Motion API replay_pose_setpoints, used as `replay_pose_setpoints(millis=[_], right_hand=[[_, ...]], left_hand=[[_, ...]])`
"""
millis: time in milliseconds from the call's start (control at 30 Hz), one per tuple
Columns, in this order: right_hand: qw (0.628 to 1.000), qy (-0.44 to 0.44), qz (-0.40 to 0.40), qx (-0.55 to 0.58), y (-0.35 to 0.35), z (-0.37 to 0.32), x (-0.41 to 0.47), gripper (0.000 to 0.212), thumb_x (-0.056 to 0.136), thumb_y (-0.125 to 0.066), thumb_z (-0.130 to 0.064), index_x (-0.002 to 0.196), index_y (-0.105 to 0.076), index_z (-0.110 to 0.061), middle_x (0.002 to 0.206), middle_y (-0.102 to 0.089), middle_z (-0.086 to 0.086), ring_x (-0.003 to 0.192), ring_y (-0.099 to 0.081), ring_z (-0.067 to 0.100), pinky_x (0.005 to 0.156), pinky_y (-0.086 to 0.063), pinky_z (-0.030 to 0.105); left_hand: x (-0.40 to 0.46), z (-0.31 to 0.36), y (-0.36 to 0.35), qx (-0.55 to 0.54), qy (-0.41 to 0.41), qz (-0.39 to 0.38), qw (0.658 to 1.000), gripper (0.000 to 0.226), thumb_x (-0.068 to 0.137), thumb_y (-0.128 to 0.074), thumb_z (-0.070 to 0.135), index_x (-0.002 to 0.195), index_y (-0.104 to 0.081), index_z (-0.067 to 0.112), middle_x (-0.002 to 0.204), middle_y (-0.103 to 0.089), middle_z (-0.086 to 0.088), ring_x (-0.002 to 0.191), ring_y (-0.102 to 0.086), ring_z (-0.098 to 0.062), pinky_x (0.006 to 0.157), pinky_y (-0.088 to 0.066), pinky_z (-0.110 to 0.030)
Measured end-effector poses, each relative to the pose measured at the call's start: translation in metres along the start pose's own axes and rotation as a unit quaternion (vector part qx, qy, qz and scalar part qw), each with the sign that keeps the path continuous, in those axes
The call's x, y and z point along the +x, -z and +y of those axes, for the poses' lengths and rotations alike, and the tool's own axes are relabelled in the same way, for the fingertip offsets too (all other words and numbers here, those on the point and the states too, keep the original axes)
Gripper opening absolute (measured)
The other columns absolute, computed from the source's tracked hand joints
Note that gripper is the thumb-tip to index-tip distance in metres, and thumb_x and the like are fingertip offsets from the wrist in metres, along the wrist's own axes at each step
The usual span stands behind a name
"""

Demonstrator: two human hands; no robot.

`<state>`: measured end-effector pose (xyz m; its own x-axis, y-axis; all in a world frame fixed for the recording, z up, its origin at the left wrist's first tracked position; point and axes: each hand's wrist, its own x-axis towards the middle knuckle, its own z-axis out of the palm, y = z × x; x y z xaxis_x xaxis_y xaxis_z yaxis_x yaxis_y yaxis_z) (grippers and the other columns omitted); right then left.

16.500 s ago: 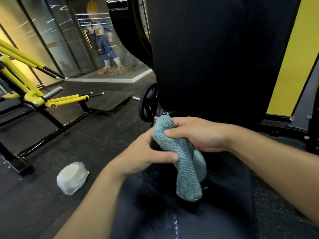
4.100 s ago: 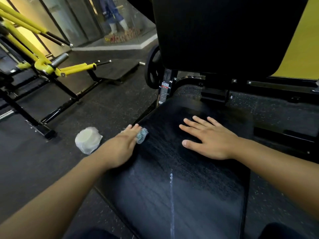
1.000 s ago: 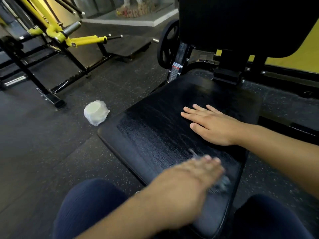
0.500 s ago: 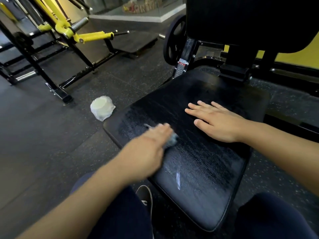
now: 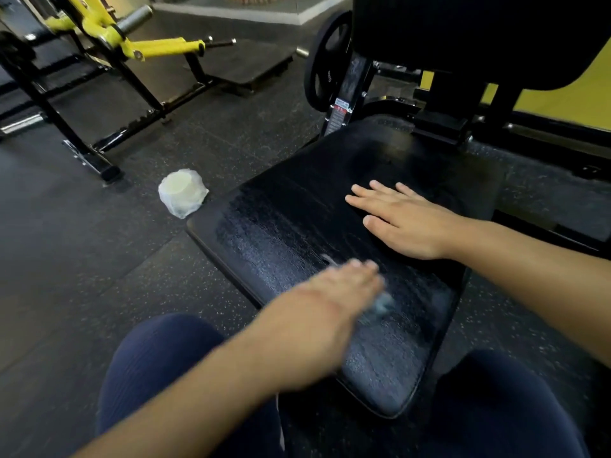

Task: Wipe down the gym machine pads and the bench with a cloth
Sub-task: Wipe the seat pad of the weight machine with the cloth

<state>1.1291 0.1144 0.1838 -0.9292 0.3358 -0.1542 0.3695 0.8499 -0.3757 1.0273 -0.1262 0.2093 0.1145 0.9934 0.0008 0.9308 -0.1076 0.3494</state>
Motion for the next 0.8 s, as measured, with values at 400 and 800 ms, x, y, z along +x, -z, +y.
replay_pose_setpoints(millis=[400,800], right_hand=[[1.0,0.002,0.007,-0.003,-0.003,0.002,-0.001,0.054,0.109,-0.024,-0.044,0.163,-0.015,-0.044,0.17,-0.001,-0.024,0.156,0.009,-0.001,0.129,0.006,0.038],[0.999,0.044,-0.012,-0.013,-0.01,-0.02,-0.023,0.055,0.109,-0.023,-0.044,0.163,-0.014,-0.042,0.169,0.0,-0.024,0.155,0.011,-0.001,0.13,0.006,0.04]], left_hand=[[-0.019,0.02,-0.001,0.018,0.03,-0.053,0.998,0.076,0.097,-0.034,0.012,0.165,-0.004,0.028,0.17,0.008,0.014,0.154,0.014,0.002,0.124,0.012,-0.024],[-0.028,-0.022,0.017,0.046,0.142,-0.032,0.988,0.068,0.097,-0.025,0.022,0.164,-0.016,0.026,0.171,-0.008,0.01,0.156,-0.001,0.0,0.127,0.002,-0.021]])
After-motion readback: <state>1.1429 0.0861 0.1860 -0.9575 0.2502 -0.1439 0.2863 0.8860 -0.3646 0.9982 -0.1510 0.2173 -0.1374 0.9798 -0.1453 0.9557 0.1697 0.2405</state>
